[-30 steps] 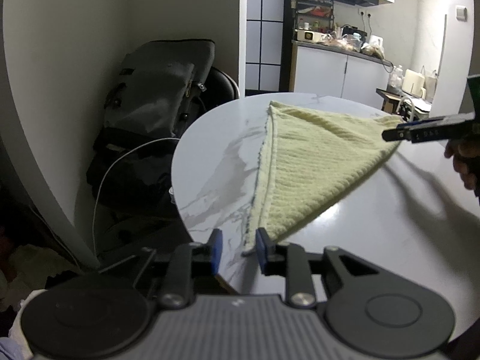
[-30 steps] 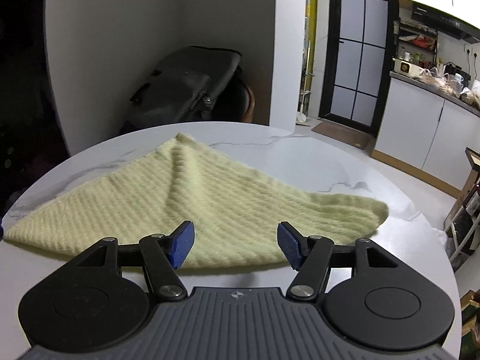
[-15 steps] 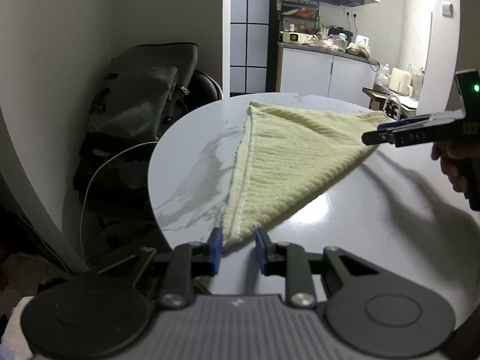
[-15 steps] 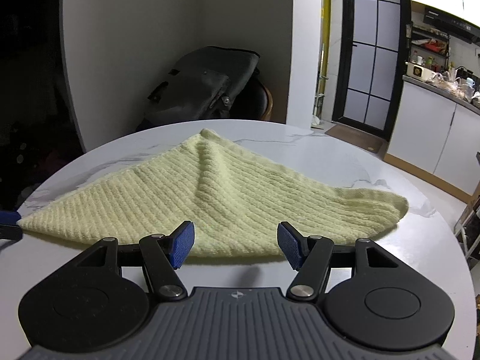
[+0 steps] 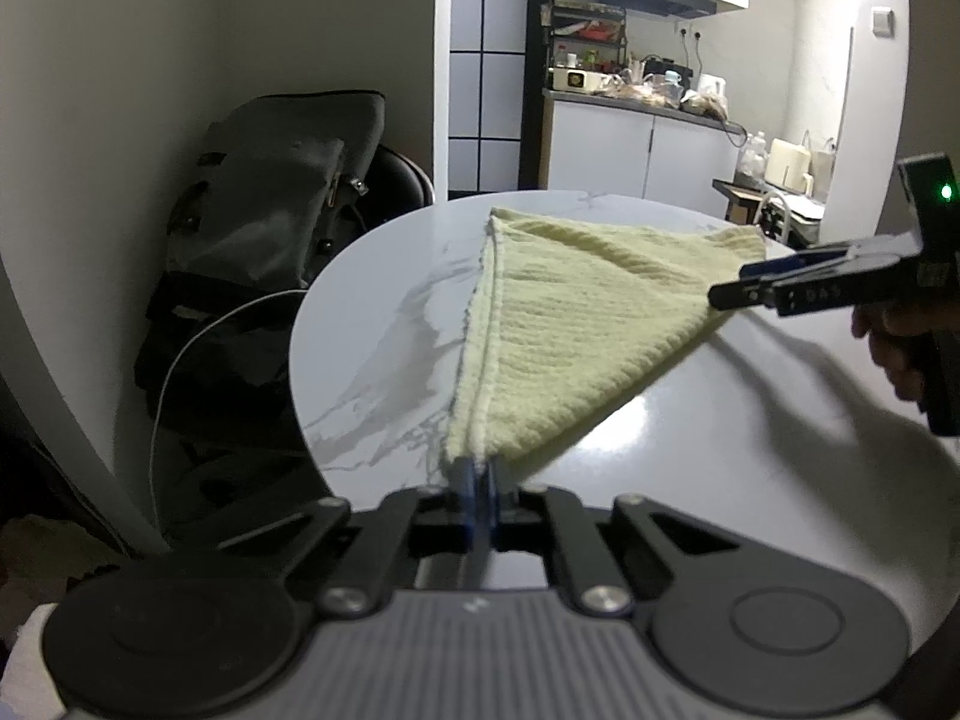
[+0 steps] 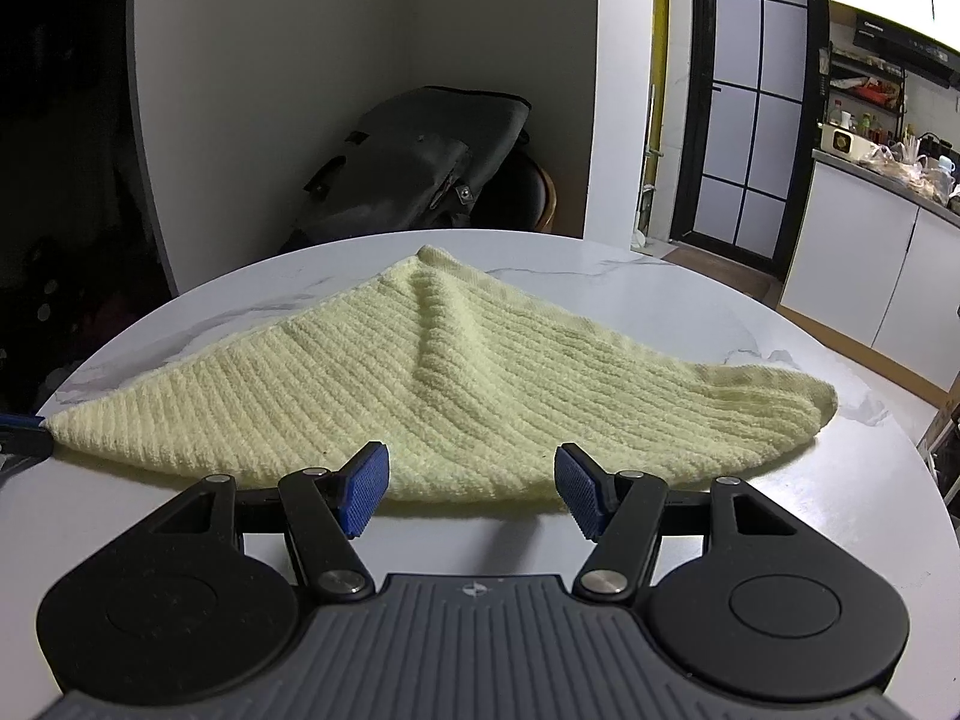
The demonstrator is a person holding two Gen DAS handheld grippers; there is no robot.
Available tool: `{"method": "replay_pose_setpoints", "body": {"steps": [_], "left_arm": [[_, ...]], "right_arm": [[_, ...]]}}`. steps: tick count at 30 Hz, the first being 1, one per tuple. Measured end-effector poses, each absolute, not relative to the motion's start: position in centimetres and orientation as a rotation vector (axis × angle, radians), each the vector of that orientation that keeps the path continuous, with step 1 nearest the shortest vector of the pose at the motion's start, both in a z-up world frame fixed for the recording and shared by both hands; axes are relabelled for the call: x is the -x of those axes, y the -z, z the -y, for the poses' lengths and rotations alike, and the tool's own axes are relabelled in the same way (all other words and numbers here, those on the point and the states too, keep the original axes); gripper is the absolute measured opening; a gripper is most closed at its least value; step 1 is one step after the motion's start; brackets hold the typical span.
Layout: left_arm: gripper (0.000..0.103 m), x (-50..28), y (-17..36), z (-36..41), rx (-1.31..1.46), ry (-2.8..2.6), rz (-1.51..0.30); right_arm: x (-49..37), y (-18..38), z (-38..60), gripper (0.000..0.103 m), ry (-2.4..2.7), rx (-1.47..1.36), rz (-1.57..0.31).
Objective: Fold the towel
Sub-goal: 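Pinch the tip of the yellow towel triangle with the left gripper, then lift the triangle tip upward with the left gripper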
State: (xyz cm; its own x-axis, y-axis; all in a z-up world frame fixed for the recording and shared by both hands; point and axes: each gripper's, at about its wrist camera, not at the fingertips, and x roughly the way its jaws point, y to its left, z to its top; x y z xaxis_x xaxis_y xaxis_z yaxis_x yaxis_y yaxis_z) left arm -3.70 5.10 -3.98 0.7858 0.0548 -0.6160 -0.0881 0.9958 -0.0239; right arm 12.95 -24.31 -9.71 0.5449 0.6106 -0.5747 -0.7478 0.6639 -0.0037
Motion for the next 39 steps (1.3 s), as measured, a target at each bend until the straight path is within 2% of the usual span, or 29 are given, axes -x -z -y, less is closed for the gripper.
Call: {"method": "replay_pose_setpoints", "body": {"steps": [6,24,39], "left_arm": [[0.004,3.6,2.5,-5.1,0.047,-0.068,-0.615],[0.003,2.0,-0.8,-6.1,0.080,-0.071,-0.549],[0.003,-4.5,-2.5,-2.7,0.060,0.027,-0.488]], "right_arm": [[-12.9,9.2,24.8,0.066,-0.765,0.200,-0.521],[-13.5,10.4,24.3,0.066,-0.788,0.259,-0.623],[-13.4,10.5,24.3,0.067,-0.812,0.268,-0.616]]}}
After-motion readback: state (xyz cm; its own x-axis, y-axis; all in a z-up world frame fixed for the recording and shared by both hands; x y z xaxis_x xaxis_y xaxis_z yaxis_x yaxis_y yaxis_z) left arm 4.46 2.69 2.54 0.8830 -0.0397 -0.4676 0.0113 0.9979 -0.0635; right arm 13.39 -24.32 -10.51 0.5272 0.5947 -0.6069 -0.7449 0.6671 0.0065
